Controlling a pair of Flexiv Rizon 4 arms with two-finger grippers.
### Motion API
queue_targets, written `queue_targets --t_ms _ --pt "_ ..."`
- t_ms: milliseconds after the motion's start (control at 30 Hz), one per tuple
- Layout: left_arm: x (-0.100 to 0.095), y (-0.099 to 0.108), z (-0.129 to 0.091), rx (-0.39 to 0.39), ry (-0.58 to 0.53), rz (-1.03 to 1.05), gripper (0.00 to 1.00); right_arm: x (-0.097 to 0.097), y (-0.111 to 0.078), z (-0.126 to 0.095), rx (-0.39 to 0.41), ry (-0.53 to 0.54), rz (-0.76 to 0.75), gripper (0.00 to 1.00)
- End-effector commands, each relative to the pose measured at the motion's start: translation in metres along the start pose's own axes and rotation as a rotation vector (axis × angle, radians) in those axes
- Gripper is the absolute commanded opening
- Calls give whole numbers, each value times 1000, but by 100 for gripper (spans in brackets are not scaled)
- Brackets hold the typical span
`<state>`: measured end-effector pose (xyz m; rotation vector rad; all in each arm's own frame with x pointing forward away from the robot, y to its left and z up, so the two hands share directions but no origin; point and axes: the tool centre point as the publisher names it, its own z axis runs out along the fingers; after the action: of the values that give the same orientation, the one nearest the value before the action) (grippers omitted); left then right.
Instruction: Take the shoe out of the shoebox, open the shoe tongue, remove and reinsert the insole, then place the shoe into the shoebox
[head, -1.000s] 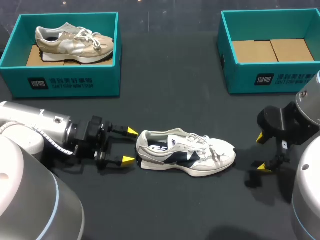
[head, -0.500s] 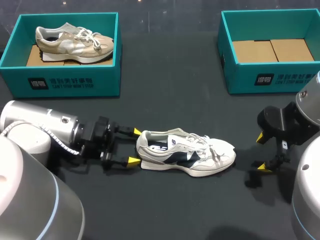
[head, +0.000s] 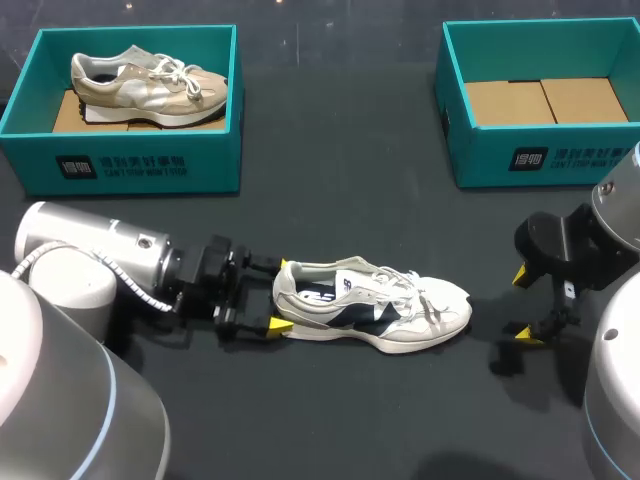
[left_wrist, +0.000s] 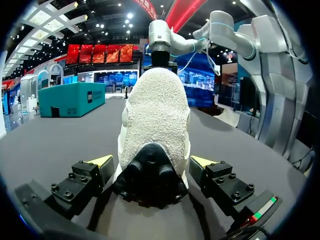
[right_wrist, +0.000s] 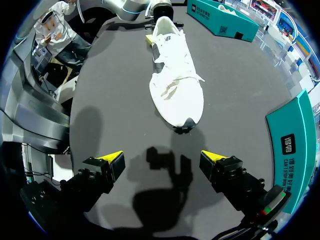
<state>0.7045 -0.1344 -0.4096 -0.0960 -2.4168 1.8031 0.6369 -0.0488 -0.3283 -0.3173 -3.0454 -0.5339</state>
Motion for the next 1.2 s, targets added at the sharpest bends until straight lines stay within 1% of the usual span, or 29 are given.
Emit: queue_targets --t_ms 33,467,833,867,900,933,1200 --pt "-1 0 9 2 10 1 100 2 -1 -1 0 -4 -1 100" --pt "-5 -4 26 3 10 4 100 2 -1 -1 0 -4 -1 100" --pt "0 -9 37 12 34 12 99 2 -1 -1 0 -4 -1 100" --pt "0 -9 38 11 34 13 58 2 -1 -1 0 -4 -1 100" --pt "0 -9 38 11 32 14 30 2 -1 -1 0 -4 -1 100" --pt "0 -9 39 10 31 14 0 2 -1 -1 0 -4 -1 100" --pt "7 -10 38 0 4 17 0 2 -1 -1 0 -4 -1 100"
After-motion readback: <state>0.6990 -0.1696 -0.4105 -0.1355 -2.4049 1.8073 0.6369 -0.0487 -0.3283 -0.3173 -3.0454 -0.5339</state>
